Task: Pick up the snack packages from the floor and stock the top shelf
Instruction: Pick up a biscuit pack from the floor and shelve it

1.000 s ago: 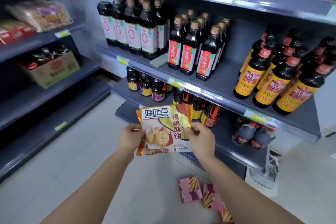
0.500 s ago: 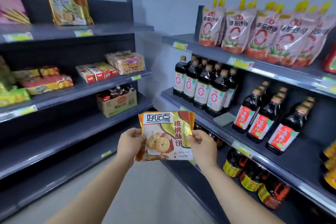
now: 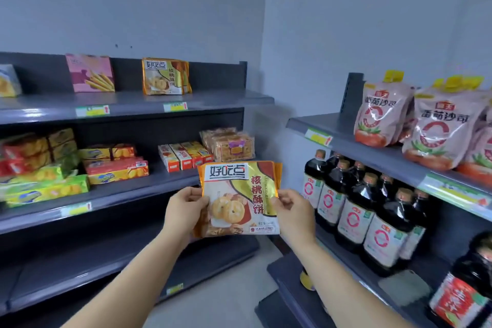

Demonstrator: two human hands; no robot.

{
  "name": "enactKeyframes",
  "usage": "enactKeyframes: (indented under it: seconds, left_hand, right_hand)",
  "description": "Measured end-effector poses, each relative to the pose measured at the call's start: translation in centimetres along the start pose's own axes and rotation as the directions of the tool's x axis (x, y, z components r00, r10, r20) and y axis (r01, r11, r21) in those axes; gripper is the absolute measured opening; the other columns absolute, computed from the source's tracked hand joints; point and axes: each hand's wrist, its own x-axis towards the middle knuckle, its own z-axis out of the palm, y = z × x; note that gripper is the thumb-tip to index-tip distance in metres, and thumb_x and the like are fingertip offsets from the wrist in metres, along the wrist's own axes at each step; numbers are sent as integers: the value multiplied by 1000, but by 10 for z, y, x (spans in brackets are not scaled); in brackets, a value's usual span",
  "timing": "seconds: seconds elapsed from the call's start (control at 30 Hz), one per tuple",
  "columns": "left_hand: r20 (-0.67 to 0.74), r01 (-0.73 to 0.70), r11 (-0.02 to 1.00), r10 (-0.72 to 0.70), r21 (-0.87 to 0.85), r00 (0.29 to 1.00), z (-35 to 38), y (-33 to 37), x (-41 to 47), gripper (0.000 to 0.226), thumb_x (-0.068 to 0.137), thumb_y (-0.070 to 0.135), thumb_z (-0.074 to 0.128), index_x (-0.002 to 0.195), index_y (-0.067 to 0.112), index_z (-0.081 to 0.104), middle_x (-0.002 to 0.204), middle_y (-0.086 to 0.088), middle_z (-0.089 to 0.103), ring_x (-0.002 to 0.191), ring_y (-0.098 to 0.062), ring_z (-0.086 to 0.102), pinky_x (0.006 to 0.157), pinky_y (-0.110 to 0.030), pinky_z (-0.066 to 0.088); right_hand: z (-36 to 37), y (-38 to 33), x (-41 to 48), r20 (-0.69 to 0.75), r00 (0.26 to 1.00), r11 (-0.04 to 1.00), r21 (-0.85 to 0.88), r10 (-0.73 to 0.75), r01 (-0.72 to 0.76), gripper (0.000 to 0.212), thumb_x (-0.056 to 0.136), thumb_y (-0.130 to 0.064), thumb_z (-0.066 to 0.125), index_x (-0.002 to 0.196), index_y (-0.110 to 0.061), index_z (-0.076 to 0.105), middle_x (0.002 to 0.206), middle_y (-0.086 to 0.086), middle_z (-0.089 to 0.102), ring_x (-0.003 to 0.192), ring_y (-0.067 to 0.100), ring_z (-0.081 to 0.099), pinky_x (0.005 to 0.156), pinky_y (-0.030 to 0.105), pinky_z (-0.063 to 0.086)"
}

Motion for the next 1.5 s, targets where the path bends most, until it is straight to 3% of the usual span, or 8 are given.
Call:
enactKeyframes:
  seconds: [0.2,0.4,0.6,0.77,0.9,1.13,1.33,1.5]
  left_hand:
    - [-112,-52,998,50,-17,992,-1,37,62,3,90,12,63,90,12,66,89,-7,69,74,-21,64,68,-36,54]
    - [-180,-127,992,126,5,976,-11,65,124,6,90,10,61,87,11,66,83,-6,69,69,-20,63,66,-35,54]
    - [-206,-213,977,209,4,956,-28,95,207,6,89,7,63,84,11,66,75,-7,66,57,-19,59,63,-34,54]
    - [-211,-249,968,246,14,946,-43,128,280,3,88,16,65,89,14,66,89,-7,70,84,-23,68,80,-44,58]
    - [-215,-303,948,317,98,924,-55,151,337,1,88,17,65,88,17,65,89,-4,70,82,-22,67,84,-44,56]
    - [-210,-372,894,425,249,880,-63,179,423,11,85,18,68,89,24,60,93,2,67,86,-17,64,77,-36,55]
    - [-259,-375,855,477,358,840,-57,192,491,17,85,15,67,95,24,56,88,9,63,70,-5,59,58,-22,45]
    - [-284,-304,843,454,443,844,-59,180,541,17,84,8,65,89,22,57,84,10,62,77,-13,59,62,-25,44]
  right_hand:
    - [36,-24,81,73,990,993,22,-118,117,11,89,-18,63,83,-26,61,73,-19,61,72,0,58,60,15,41]
    - [89,-45,151,118,981,986,85,-155,146,7,88,-21,64,89,-28,65,84,-11,69,80,10,66,72,35,56]
    - [145,-74,222,82,970,969,123,-227,216,5,88,-18,65,91,-21,67,83,-9,66,80,10,63,74,29,52]
    - [190,-108,281,60,965,960,131,-255,246,6,89,-20,63,92,-21,68,82,-13,66,79,4,62,71,27,51]
    - [225,-131,329,47,960,952,151,-275,266,4,89,-18,63,90,-21,67,85,-9,68,83,9,63,75,33,53]
    - [288,-154,415,71,950,945,154,-303,290,10,89,-19,64,96,-22,69,91,-8,69,88,12,64,80,36,55]
    - [339,-160,484,93,935,929,186,-342,321,14,88,-18,63,101,-19,70,95,-7,70,90,11,64,82,35,55]
    - [376,-154,524,169,925,937,135,-342,321,15,90,-18,62,103,-20,69,96,-6,70,88,13,64,75,30,52]
